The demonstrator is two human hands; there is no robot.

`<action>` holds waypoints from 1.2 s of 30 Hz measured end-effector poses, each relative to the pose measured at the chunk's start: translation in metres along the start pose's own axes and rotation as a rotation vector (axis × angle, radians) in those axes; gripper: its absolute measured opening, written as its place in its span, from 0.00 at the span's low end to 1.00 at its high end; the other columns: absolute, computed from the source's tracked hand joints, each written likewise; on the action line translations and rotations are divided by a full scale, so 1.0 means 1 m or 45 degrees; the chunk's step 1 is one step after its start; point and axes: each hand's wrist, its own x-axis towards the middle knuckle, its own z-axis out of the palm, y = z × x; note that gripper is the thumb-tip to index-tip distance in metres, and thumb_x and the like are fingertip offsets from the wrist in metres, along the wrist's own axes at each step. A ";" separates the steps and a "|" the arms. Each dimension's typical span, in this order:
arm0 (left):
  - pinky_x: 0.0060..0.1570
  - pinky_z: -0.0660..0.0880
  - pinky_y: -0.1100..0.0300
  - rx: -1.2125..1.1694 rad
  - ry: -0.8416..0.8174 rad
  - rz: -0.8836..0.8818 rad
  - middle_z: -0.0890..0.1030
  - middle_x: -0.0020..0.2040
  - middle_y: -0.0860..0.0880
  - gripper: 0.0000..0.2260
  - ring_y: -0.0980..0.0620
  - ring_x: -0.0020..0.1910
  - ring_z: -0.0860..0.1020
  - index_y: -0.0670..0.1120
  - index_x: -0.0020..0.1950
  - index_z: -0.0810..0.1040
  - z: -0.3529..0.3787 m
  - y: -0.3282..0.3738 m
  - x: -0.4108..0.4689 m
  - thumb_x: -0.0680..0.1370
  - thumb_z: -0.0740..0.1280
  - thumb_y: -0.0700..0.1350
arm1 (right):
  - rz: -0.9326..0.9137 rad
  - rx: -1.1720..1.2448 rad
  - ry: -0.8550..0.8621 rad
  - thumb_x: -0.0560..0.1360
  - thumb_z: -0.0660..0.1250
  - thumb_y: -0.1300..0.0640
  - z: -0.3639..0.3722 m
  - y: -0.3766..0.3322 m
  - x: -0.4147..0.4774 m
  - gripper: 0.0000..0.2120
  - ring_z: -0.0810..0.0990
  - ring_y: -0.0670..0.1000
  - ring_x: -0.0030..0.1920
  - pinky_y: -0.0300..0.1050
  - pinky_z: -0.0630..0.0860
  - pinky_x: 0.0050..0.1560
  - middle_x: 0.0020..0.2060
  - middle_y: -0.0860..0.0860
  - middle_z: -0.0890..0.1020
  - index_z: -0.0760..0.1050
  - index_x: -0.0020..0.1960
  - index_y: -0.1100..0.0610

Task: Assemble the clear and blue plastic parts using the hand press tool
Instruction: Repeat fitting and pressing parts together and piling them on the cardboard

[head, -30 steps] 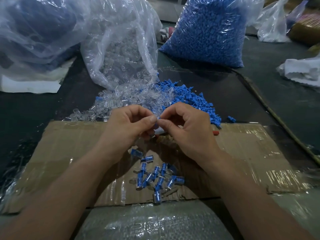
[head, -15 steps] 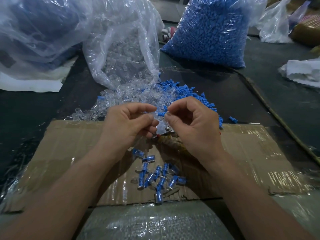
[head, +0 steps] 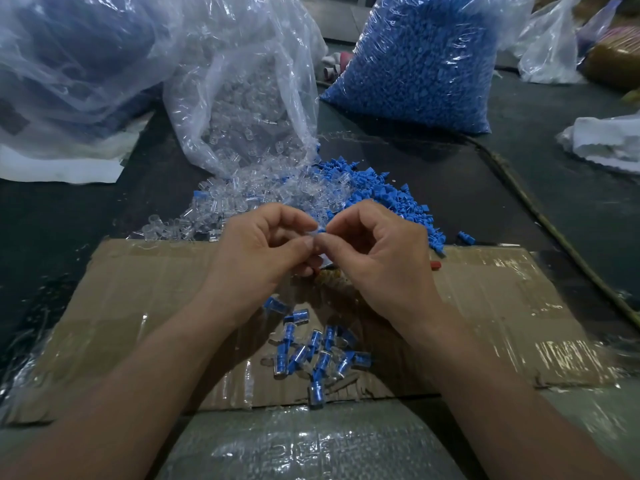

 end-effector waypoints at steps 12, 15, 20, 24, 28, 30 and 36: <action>0.23 0.74 0.67 -0.280 -0.019 -0.173 0.79 0.26 0.46 0.08 0.54 0.23 0.77 0.40 0.39 0.75 -0.005 0.009 0.000 0.61 0.68 0.39 | 0.062 0.357 -0.190 0.67 0.72 0.63 -0.001 0.001 0.001 0.14 0.82 0.45 0.42 0.43 0.80 0.48 0.42 0.47 0.82 0.77 0.51 0.53; 0.22 0.73 0.67 -0.313 -0.013 -0.208 0.79 0.26 0.46 0.08 0.54 0.22 0.76 0.39 0.38 0.75 -0.006 0.010 -0.001 0.61 0.68 0.38 | 0.038 0.316 -0.205 0.67 0.72 0.64 -0.002 0.003 0.001 0.16 0.82 0.45 0.43 0.43 0.79 0.48 0.42 0.45 0.81 0.77 0.53 0.53; 0.25 0.75 0.66 -0.345 -0.023 -0.235 0.81 0.29 0.45 0.04 0.53 0.25 0.77 0.42 0.34 0.80 -0.008 0.010 -0.001 0.61 0.69 0.37 | -0.040 0.186 -0.123 0.68 0.71 0.61 -0.003 0.005 0.001 0.14 0.80 0.42 0.45 0.36 0.78 0.47 0.42 0.43 0.80 0.76 0.53 0.53; 0.24 0.75 0.67 -0.425 -0.052 -0.276 0.81 0.29 0.43 0.05 0.53 0.25 0.78 0.42 0.33 0.82 -0.008 0.010 0.001 0.60 0.68 0.37 | -0.105 0.110 -0.071 0.68 0.71 0.60 -0.003 0.007 0.002 0.13 0.80 0.41 0.43 0.34 0.77 0.45 0.42 0.44 0.80 0.77 0.53 0.56; 0.24 0.75 0.65 -0.429 -0.058 -0.297 0.80 0.30 0.42 0.05 0.51 0.25 0.78 0.42 0.32 0.82 -0.008 0.009 0.002 0.59 0.68 0.37 | -0.237 -0.043 -0.058 0.68 0.71 0.62 -0.004 0.009 0.003 0.11 0.79 0.43 0.45 0.32 0.76 0.47 0.42 0.46 0.79 0.80 0.50 0.62; 0.24 0.75 0.65 -0.424 -0.058 -0.302 0.80 0.30 0.42 0.05 0.51 0.25 0.78 0.41 0.33 0.81 -0.009 0.009 0.002 0.59 0.68 0.37 | -0.280 -0.090 -0.055 0.68 0.70 0.63 -0.005 0.010 0.003 0.10 0.79 0.44 0.46 0.31 0.76 0.47 0.42 0.49 0.81 0.80 0.50 0.63; 0.24 0.75 0.66 -0.393 -0.075 -0.326 0.80 0.29 0.42 0.05 0.51 0.25 0.78 0.42 0.32 0.81 -0.009 0.009 0.002 0.59 0.69 0.36 | -0.339 -0.183 -0.098 0.69 0.69 0.63 -0.008 0.010 0.004 0.10 0.77 0.41 0.44 0.32 0.75 0.47 0.40 0.54 0.84 0.81 0.49 0.64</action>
